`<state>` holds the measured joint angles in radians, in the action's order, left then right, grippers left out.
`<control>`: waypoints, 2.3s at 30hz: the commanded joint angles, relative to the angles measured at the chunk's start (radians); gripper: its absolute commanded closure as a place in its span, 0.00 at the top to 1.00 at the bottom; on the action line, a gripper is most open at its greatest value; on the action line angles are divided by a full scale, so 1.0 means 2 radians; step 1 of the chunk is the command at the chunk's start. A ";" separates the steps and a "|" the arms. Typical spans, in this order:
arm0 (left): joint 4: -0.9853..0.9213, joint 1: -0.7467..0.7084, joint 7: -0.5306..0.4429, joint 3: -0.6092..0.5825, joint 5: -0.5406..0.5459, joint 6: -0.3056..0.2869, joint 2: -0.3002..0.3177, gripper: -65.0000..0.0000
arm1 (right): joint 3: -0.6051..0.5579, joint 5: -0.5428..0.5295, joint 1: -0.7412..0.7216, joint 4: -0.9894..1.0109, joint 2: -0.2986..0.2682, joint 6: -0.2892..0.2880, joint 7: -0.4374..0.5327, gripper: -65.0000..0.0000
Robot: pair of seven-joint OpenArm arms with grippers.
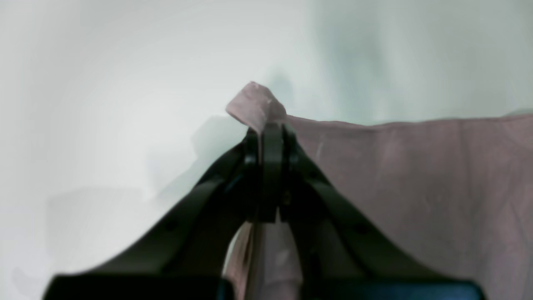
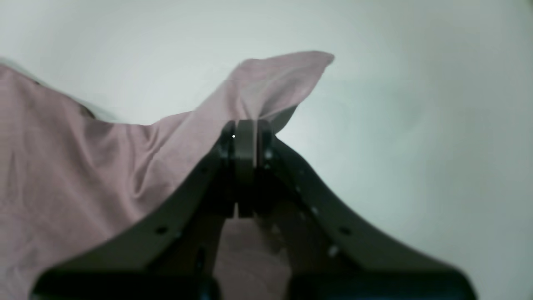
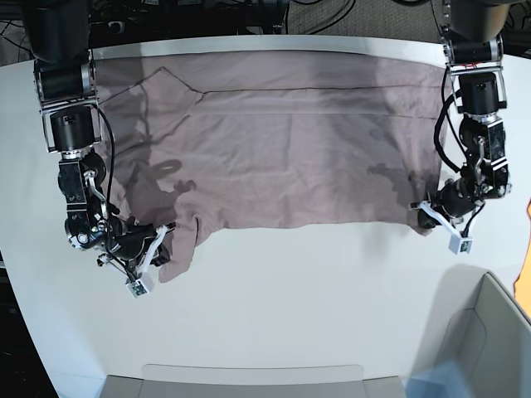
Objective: Fold the T-shirt properly
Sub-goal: 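Lift the hem with both grippers and fold it toward the collar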
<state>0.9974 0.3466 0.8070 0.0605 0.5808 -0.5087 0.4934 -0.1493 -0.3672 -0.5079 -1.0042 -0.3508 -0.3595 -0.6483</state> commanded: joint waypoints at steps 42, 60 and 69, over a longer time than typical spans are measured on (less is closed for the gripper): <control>0.214 -0.135 0.068 0.103 0.007 -0.002 0.020 0.00 | 0.172 -0.008 0.200 -0.306 -0.029 -0.002 -0.130 0.00; 0.300 -0.227 0.083 0.105 0.007 -0.002 0.022 0.00 | 0.256 -0.062 0.315 -0.408 -0.031 -0.002 -0.170 0.00; 0.345 -0.250 0.136 0.143 0.007 -0.002 0.019 0.00 | 0.265 -0.064 0.343 -0.438 -0.041 -0.002 -0.185 0.00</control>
<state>1.6699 -0.1593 1.0863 0.3367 0.5888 -0.5156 0.5129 0.3733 -0.4942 0.1886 -1.8668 -0.4149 -0.3634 -1.0279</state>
